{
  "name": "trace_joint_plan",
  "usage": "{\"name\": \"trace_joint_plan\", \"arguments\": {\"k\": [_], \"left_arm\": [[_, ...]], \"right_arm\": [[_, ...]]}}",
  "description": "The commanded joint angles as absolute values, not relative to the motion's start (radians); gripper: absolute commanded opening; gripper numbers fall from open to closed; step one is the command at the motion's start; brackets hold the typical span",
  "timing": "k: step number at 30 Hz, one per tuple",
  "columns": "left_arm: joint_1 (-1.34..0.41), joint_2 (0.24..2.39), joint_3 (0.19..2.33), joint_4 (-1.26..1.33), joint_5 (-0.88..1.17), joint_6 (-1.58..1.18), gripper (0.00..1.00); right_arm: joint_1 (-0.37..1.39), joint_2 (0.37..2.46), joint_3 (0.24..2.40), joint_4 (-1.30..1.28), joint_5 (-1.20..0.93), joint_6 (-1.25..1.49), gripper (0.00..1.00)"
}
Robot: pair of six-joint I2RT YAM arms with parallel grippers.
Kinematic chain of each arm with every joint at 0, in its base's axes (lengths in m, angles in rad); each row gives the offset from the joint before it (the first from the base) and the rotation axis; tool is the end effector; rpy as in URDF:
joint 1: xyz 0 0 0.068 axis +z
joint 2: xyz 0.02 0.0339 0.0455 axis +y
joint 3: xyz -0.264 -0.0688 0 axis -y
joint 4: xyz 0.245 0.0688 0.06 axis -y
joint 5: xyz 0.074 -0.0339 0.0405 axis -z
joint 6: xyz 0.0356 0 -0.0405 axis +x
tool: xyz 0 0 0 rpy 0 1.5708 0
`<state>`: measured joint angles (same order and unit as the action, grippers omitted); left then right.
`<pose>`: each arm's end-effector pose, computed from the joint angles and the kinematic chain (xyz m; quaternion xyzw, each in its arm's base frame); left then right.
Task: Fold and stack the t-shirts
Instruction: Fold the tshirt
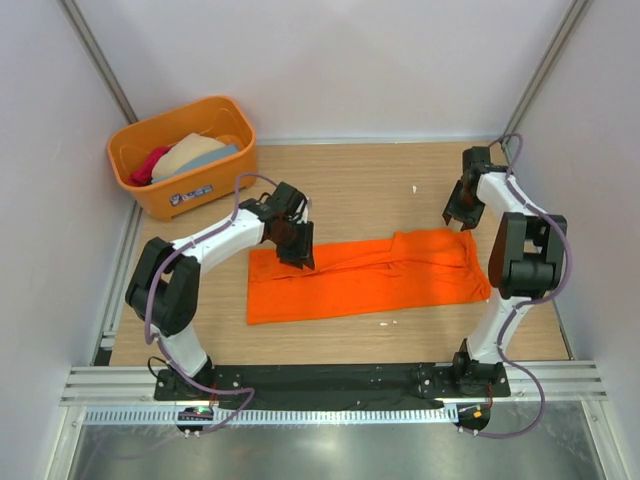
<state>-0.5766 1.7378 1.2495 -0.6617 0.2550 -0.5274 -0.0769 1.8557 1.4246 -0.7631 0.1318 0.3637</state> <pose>0.2908 -0.1998 0.2129 0.0504 0.9691 -0.2145 0.1112 0.3806 -0.0340 0.2174 0.2262 0.9538 -0.0373 0.1941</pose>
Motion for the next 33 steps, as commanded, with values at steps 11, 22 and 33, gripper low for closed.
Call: {"name": "trace_joint_plan", "arguments": {"k": [11,22,33], "left_arm": [[-0.583,1.703,1.242,-0.644,0.284,-0.549,0.36],[-0.583,1.753,1.282,-0.653,0.304,-0.535,0.36],[-0.583,1.753,1.269,-0.650,0.307,-0.529,0.36]], "right_arm": [[-0.080,2.035,1.535,-0.643,0.080,0.249,0.45],[-0.080,2.065,1.557,-0.690,0.084,0.238,0.36],[-0.080,2.023,1.519,-0.706,0.114,0.227,0.38]]}}
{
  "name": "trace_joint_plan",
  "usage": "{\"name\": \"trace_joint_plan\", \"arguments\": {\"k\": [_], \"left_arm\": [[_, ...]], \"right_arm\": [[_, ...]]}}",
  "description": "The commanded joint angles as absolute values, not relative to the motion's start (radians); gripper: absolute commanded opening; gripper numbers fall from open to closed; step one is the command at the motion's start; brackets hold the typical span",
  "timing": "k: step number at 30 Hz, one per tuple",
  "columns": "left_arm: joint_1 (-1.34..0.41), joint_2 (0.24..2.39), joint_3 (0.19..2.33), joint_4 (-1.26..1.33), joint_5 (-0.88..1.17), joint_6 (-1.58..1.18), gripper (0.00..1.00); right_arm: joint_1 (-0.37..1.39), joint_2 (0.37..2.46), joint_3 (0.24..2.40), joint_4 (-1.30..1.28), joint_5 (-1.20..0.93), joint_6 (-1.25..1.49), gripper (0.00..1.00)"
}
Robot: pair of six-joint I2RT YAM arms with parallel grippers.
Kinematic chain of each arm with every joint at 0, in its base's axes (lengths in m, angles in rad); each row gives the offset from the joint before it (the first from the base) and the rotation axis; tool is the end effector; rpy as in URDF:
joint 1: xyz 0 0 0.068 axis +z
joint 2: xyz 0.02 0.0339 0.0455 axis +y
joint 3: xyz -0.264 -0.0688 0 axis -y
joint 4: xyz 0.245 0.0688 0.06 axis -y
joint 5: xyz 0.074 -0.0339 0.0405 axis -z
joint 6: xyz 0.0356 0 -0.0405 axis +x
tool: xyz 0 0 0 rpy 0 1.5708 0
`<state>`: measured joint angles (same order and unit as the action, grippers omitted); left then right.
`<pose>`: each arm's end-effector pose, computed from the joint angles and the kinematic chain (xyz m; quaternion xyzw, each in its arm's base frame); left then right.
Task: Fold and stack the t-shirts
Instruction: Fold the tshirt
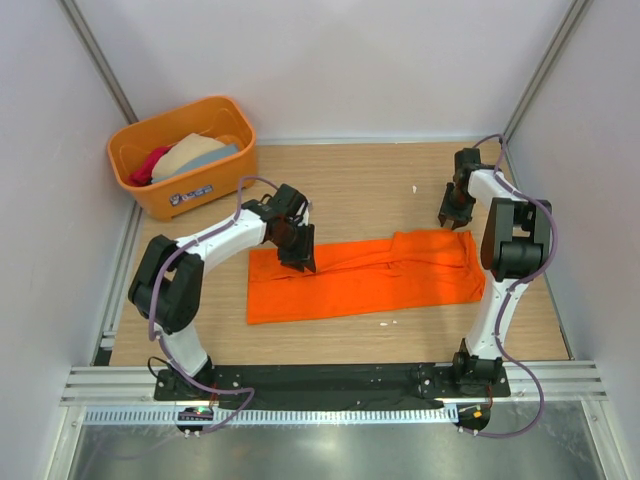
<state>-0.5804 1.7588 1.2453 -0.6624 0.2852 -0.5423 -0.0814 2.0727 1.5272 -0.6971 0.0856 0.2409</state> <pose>0.2904 -0.2024 0.2049 0.0464 0.9699 -0.2213 0.0902 0.4212 -0.0374 0.1655 0.1651 0.9718 -0.0291 0.1661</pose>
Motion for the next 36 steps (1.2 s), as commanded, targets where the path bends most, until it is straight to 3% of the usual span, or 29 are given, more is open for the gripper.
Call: {"name": "trace_joint_plan", "arguments": {"k": [1,5,7,16,31,36], "left_arm": [[-0.581,1.755,1.266,-0.650,0.308,-0.529,0.36],[-0.583,1.749,1.258,-0.649,0.311,-0.528,0.36],[-0.583,1.746,1.256,-0.649,0.313,-0.526,0.36],[-0.583,1.730,1.247,-0.649,0.319,-0.529,0.36],[-0.584,1.690,1.181,-0.604,0.360,-0.541,0.36],[-0.598,1.680,1.199,-0.563,0.405,-0.551,0.46]], "right_arm": [[-0.080,2.022,1.513,-0.704,0.106,0.227,0.38],[-0.080,2.037,1.514,-0.710,0.083,0.230,0.35],[-0.080,2.036,1.509,-0.710,0.074,0.233,0.24],[-0.080,1.959,1.560,-0.777,0.095,0.284,0.02],[-0.080,1.548,1.200,-0.864,0.075,0.356,0.01],[-0.080,1.439,1.088,-0.894,0.057,0.380,0.01]]}}
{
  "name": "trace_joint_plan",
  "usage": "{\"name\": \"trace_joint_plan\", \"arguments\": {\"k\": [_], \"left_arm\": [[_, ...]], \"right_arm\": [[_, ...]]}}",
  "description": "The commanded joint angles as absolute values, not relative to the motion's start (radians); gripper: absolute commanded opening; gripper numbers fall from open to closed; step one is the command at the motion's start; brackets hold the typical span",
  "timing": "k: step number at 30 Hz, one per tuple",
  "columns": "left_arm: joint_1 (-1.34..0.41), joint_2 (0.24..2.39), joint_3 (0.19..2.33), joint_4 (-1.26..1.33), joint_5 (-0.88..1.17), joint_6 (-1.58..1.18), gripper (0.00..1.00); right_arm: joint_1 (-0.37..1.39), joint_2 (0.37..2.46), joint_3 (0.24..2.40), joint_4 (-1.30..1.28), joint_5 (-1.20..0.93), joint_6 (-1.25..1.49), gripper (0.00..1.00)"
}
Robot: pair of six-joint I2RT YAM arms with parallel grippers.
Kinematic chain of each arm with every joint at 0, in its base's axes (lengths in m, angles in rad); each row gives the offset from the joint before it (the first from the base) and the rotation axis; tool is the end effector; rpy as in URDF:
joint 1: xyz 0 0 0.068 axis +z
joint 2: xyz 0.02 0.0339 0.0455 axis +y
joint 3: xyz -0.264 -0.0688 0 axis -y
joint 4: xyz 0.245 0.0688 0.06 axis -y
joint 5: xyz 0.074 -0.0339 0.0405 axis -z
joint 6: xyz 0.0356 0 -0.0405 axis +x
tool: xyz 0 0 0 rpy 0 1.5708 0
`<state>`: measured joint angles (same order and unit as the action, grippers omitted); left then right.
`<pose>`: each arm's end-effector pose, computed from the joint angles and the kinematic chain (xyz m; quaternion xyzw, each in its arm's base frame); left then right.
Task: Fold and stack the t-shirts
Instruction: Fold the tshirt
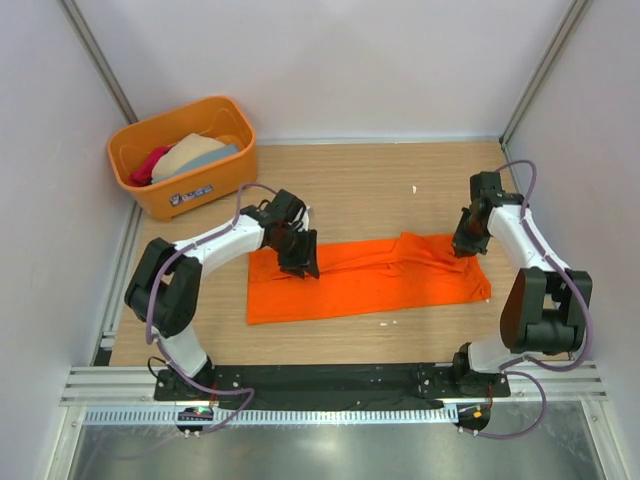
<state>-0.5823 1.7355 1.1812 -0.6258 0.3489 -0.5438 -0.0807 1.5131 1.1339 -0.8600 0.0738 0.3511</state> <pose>0.2807 -0.1994 0.1966 0.0523 0.9653 -0.2460 0.0708 0.2891 -0.0260 0.2386 0.2171 0.9614 -0.0138 0.1683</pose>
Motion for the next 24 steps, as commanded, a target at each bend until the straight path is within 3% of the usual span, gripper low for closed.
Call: {"name": "trace_joint_plan", "arguments": {"k": [1,2,6,21,23,24], "left_arm": [[-0.606,1.681,1.215,-0.552,0.410,-0.552,0.49],[-0.626,1.684,1.224,-0.529,0.410,-0.552,0.54],[-0.686,1.727,1.267,-0.453,0.388,-0.586,0.61],[-0.807,1.948,1.500,-0.388,0.408,-0.707,0.60],[-0.808,1.948,1.500,-0.387,0.422,-0.709,0.60],[-0.810,1.950,1.497,-0.384,0.425,-0.712,0.60]], "right_arm": [[-0.080,1.412,1.072,-0.896,0.054,0.387,0.01],[-0.080,1.395,1.057,-0.897,0.054,0.388,0.01],[-0.080,1.347,0.990,-0.900,0.049,0.397,0.01],[-0.081,1.292,0.899,-1.106,-0.045,0.465,0.09],[-0.081,1.273,0.897,-1.106,-0.038,0.468,0.16],[-0.081,1.269,0.900,-1.089,-0.032,0.465,0.29]]}}
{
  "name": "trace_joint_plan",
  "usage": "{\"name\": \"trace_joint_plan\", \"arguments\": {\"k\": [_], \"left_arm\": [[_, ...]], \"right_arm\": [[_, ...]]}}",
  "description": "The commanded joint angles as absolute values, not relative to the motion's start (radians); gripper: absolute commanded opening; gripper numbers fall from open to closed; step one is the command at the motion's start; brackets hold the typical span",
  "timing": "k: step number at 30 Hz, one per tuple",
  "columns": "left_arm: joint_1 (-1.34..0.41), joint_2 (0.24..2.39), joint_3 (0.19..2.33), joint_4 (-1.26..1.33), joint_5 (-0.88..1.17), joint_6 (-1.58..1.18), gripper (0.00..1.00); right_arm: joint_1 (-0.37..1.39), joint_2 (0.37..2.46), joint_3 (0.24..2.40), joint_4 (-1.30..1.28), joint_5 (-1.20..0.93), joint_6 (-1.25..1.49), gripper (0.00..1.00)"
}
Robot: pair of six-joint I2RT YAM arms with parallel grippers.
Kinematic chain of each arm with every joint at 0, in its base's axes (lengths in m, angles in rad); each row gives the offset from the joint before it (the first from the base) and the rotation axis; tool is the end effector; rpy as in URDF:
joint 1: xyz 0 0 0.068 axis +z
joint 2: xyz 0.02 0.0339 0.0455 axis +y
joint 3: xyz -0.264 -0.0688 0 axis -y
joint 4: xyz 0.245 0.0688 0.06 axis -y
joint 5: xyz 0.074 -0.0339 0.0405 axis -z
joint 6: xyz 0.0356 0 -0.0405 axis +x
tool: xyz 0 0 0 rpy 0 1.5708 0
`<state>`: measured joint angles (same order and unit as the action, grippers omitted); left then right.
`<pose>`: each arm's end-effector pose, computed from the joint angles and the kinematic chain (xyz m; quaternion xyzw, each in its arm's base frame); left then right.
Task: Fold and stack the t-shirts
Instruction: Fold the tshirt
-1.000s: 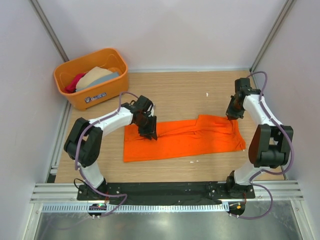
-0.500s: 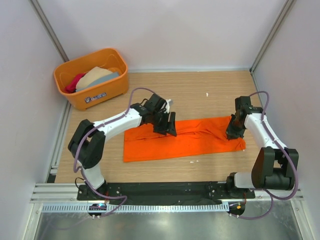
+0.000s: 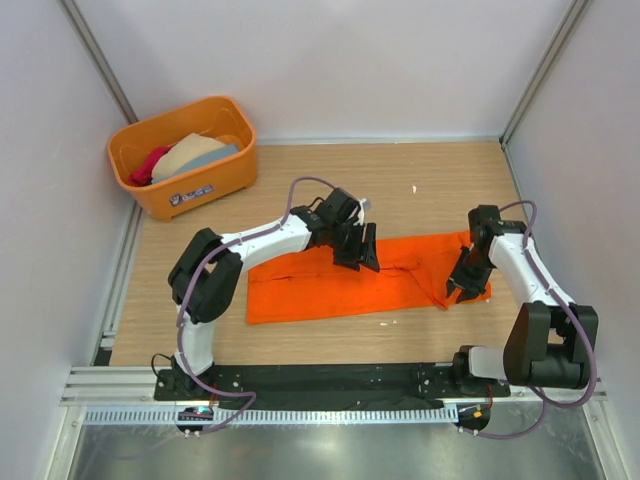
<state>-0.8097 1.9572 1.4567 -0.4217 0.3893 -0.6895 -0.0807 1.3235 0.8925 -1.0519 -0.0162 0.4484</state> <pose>0.2853 -0.3191 0.2079 0.1174 0.9246 -0.3472 0.1039 0.2120 -0.0166 0.2125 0.2609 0.9643 0.0160 0.0417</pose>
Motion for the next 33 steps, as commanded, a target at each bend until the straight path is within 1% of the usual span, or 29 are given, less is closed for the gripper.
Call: {"name": "trace_joint_plan", "arguments": {"k": [1,2,3,5,9,11,12,16,20,24,27,29,31,33], "left_arm": [[-0.808,1.950,1.494,-0.376,0.437,-0.713,0.61],[-0.808,1.954,1.494,-0.374,0.440,-0.715,0.61],[-0.810,1.956,1.496,-0.370,0.443,-0.718,0.62],[-0.811,1.960,1.500,-0.367,0.440,-0.718,0.62],[-0.813,1.953,1.486,-0.356,0.436,-0.724,0.61],[-0.813,1.942,1.474,-0.354,0.436,-0.726,0.59],[-0.811,1.936,1.471,-0.356,0.428,-0.729,0.57],[-0.805,1.905,1.437,-0.365,0.422,-0.736,0.55],[-0.799,1.884,1.427,-0.379,0.442,-0.730,0.58],[-0.799,1.875,1.427,-0.380,0.434,-0.735,0.58],[-0.798,1.859,1.417,-0.393,0.420,-0.741,0.57],[-0.798,1.850,1.407,-0.400,0.416,-0.741,0.56],[-0.798,1.842,1.402,-0.410,0.414,-0.745,0.55],[-0.798,1.841,1.397,-0.408,0.417,-0.749,0.55]], "right_arm": [[-0.083,1.282,0.907,-1.088,-0.022,0.462,0.34],[-0.081,1.295,0.916,-1.086,-0.021,0.454,0.35],[-0.083,1.308,0.939,-1.069,-0.043,0.442,0.40],[-0.083,1.347,0.968,-1.042,-0.063,0.397,0.45],[-0.081,1.408,1.046,-0.918,-0.216,0.330,0.51],[-0.081,1.448,1.058,-0.859,-0.242,0.344,0.51],[-0.080,1.460,1.060,-0.839,-0.265,0.351,0.51],[-0.068,1.526,1.065,-0.741,-0.369,0.385,0.52],[-0.042,1.610,1.092,-0.730,-0.388,0.365,0.55],[0.000,1.650,1.085,-0.704,-0.393,0.348,0.56],[0.079,1.663,1.085,-0.704,-0.356,0.350,0.55],[0.107,1.667,1.078,-0.747,-0.353,0.367,0.52],[0.149,1.626,1.051,-0.768,-0.351,0.408,0.52],[0.152,1.583,0.997,-0.781,-0.370,0.435,0.52]]}}
